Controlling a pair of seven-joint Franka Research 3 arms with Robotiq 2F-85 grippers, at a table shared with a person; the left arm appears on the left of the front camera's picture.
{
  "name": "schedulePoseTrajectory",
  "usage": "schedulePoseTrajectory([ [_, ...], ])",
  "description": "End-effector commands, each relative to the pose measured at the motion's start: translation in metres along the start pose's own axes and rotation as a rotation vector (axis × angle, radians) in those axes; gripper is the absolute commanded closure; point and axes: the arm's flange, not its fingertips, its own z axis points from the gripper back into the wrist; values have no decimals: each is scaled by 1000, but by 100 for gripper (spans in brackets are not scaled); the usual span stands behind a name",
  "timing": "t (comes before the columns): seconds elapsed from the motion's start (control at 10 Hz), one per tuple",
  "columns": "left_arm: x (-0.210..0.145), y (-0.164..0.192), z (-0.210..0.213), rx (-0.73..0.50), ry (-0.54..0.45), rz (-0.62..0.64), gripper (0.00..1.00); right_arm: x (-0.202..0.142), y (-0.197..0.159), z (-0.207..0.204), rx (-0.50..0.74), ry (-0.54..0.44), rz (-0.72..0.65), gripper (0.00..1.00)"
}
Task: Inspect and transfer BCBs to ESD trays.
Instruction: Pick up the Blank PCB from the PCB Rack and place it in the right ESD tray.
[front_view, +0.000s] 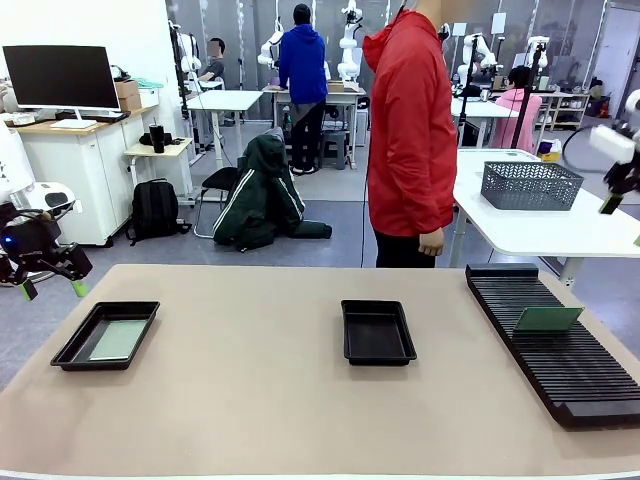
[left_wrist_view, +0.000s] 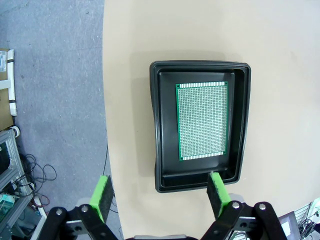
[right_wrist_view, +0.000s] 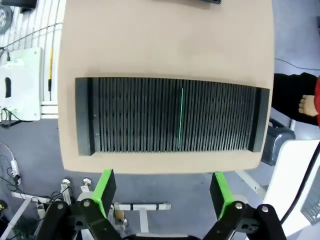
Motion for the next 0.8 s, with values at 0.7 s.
schedulePoseTrajectory([
  [0.7, 0, 1, -2, -2, -10, -2, 0, -20, -39, -197, -7, -28, 31, 0],
])
